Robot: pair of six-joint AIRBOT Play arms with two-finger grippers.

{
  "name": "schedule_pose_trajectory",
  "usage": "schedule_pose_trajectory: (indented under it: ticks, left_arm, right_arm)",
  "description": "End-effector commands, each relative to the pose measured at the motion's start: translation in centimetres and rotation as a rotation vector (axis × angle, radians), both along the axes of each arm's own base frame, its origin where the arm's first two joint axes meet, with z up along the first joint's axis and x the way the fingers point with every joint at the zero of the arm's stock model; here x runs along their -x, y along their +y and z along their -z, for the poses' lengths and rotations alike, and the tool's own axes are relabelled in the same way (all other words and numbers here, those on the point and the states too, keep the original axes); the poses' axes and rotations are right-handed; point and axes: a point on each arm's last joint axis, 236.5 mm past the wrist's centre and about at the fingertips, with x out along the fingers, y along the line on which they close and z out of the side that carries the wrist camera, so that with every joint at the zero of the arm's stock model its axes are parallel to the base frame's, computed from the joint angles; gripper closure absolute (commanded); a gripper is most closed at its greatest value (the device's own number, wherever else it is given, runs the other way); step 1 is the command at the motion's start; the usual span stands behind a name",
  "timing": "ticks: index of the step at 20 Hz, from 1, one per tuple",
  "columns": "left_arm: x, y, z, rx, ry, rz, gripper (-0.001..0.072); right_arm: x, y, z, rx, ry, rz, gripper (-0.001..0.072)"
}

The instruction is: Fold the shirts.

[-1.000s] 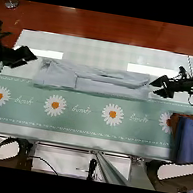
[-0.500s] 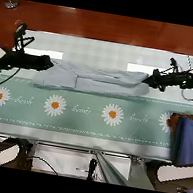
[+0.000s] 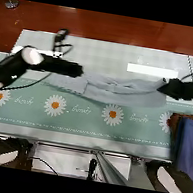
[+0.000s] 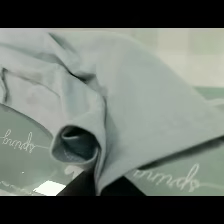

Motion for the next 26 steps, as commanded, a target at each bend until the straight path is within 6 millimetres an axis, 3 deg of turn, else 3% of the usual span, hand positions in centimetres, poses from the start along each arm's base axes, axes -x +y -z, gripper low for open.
schedule_pose_trajectory:
  ticks: [1, 4, 8, 11, 13, 14, 16, 18, 20, 23, 26]
  left_arm:
    - [2.7, -9.8, 1.6, -0.003, 0.054, 0.205, 0.0685]
    - [5.7, -17.1, 4.0, -0.008, 0.132, 0.330, 0.0685]
    - [10.2, -23.4, 7.3, -0.024, 0.228, 0.419, 0.0685]
    - [14.4, -26.3, 9.4, -0.032, 0.320, 0.460, 0.0685]
    - [16.3, -27.8, 9.4, -0.001, 0.363, 0.482, 0.0685]
    - [16.5, -28.1, 9.0, 0.013, 0.367, 0.482, 0.0685]
    - [14.1, -27.7, 7.4, 0.039, 0.348, 0.458, 0.0685]
    - [9.1, -25.6, 5.0, 0.077, 0.320, 0.388, 0.0685]
    - [2.8, -21.2, 2.7, 0.110, 0.293, 0.277, 0.0685]
    - [-5.3, -10.9, -0.4, 0.136, 0.290, 0.101, 0.0685]
    - [-9.9, 0.6, -5.6, 0.127, 0.204, -0.053, 0.0686]
  right_arm:
    - [5.0, 0.8, -2.4, 0.003, -0.067, 0.060, 0.0686]
    - [6.5, 1.1, -3.4, -0.004, -0.096, 0.078, 0.0687]
    - [6.5, 1.6, -4.0, -0.026, -0.113, 0.080, 0.0686]
    - [6.0, 1.6, -4.4, -0.037, -0.136, 0.091, 0.0687]
    - [5.8, 1.5, -4.5, -0.038, -0.144, 0.100, 0.0686]
    - [5.8, 1.5, -4.5, -0.037, -0.143, 0.100, 0.0687]
    - [5.8, 1.5, -4.5, -0.037, -0.142, 0.099, 0.0686]
    - [5.8, 1.5, -4.5, -0.038, -0.143, 0.099, 0.0686]
    - [5.8, 1.7, -4.6, -0.045, -0.145, 0.094, 0.0686]
    - [5.6, 3.3, -5.5, -0.119, -0.163, 0.050, 0.0686]
    - [4.4, 5.4, -6.5, -0.242, -0.168, 0.007, 0.0686]
